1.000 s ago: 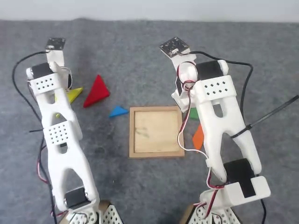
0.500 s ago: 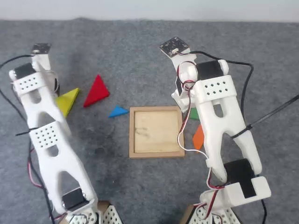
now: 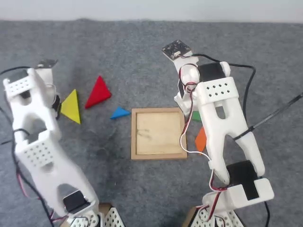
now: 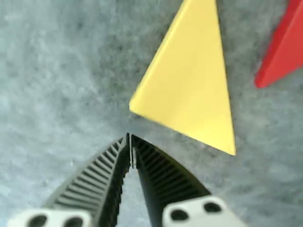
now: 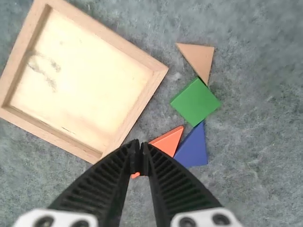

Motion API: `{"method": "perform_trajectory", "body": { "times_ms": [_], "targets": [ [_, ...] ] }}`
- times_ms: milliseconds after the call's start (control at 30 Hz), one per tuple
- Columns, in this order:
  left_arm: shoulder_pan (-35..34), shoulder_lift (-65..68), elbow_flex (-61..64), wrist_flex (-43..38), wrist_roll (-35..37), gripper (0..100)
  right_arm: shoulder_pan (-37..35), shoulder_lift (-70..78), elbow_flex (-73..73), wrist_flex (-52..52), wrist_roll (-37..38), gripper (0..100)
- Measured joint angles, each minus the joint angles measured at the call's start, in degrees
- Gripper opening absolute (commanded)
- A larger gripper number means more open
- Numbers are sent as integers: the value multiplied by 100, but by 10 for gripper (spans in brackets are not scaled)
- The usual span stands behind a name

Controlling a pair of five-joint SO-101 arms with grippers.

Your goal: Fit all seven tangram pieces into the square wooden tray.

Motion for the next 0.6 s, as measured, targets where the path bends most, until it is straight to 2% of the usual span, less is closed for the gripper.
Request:
{"method": "perform_trajectory", "body": {
  "times_ms": [133, 300, 367, 500, 600],
  "targets": [
    [9, -1319, 1565, -580, 519, 15, 0, 0, 26, 0, 9, 17],
    [246, -3279, 3174, -1292, 870, 169, 0, 0, 35, 0, 9, 17],
    [396, -3815, 3613, -1468, 914, 182, 0, 0, 35, 0, 9, 17],
    [774, -4000, 3833, -1582, 1257, 246, 0, 0, 35, 0, 9, 17],
    [835, -3587, 3648, -1697, 1644, 316, 0, 0, 35, 0, 9, 17]
  ]
}}
